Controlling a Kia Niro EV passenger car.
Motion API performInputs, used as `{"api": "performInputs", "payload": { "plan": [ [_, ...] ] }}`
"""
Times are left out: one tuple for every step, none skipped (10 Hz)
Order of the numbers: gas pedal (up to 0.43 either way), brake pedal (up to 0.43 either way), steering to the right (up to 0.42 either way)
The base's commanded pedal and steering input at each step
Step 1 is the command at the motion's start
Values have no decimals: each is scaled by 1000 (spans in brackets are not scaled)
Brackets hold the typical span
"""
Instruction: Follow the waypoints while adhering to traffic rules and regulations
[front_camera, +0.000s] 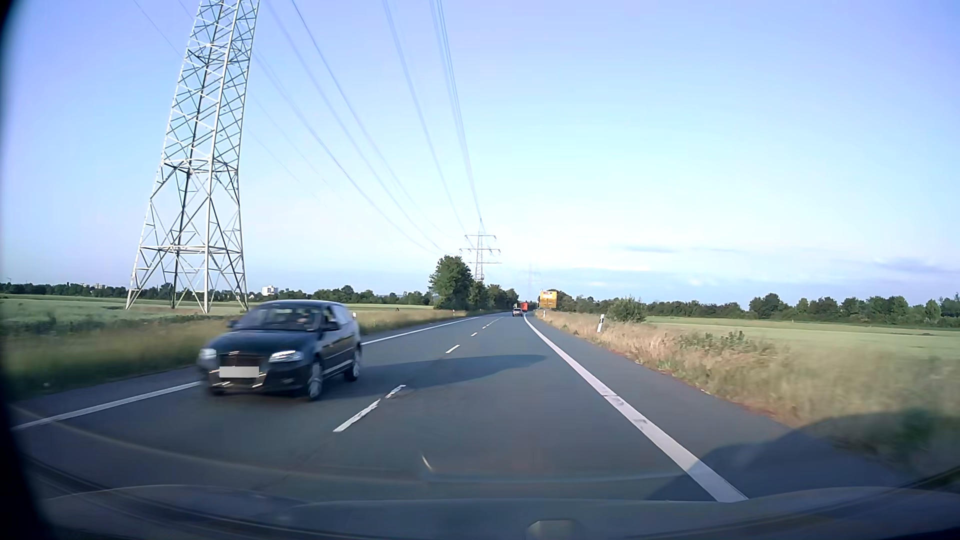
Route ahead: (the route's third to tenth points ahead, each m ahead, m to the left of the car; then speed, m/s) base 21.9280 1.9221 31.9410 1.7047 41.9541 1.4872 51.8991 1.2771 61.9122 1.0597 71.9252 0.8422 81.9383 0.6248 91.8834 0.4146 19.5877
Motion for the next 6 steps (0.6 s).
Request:
{"api": "performInputs", "payload": {
  "plan": [
    [47, 24, 2],
    [47, 18, 2],
    [47, 24, 2],
    [47, 18, 2],
    [47, 24, 2],
    [47, 24, 3]
  ]
}}
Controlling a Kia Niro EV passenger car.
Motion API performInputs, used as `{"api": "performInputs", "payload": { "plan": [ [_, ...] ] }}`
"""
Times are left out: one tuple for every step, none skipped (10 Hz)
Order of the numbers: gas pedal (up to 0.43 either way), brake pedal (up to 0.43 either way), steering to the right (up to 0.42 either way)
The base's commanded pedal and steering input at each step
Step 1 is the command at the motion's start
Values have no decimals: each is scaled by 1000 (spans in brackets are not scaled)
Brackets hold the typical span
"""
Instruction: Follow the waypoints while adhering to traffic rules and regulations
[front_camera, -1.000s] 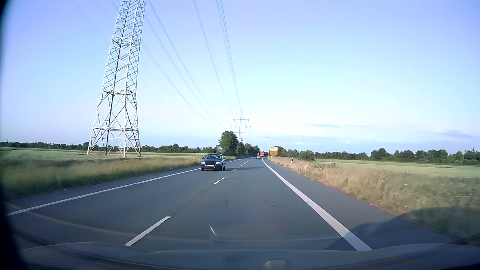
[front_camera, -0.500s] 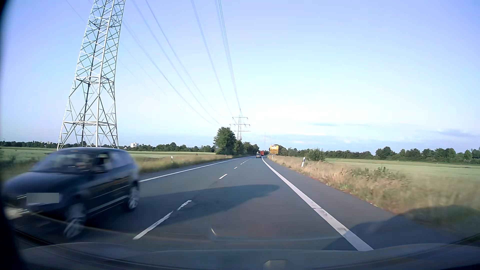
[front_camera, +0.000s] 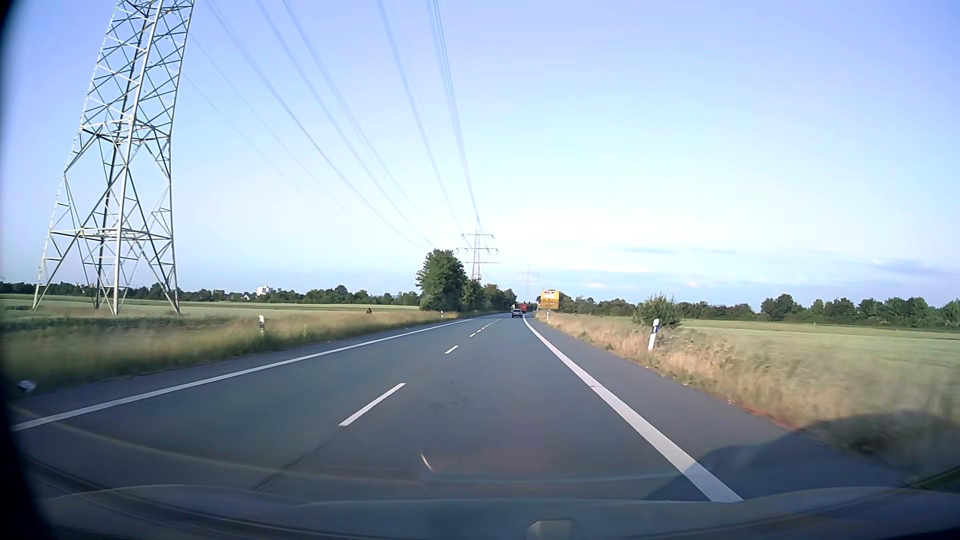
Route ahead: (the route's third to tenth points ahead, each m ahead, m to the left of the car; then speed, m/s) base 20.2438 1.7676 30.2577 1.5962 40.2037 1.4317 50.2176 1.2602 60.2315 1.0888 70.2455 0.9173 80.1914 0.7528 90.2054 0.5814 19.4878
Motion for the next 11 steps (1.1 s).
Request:
{"api": "performInputs", "payload": {
  "plan": [
    [47, 24, 2],
    [47, 18, 3],
    [47, 24, 3],
    [47, 18, 2],
    [39, 24, 2],
    [39, 24, 2],
    [39, 24, 2],
    [39, 24, 2],
    [39, 24, 1],
    [39, 18, 0],
    [39, 18, 0]
  ]
}}
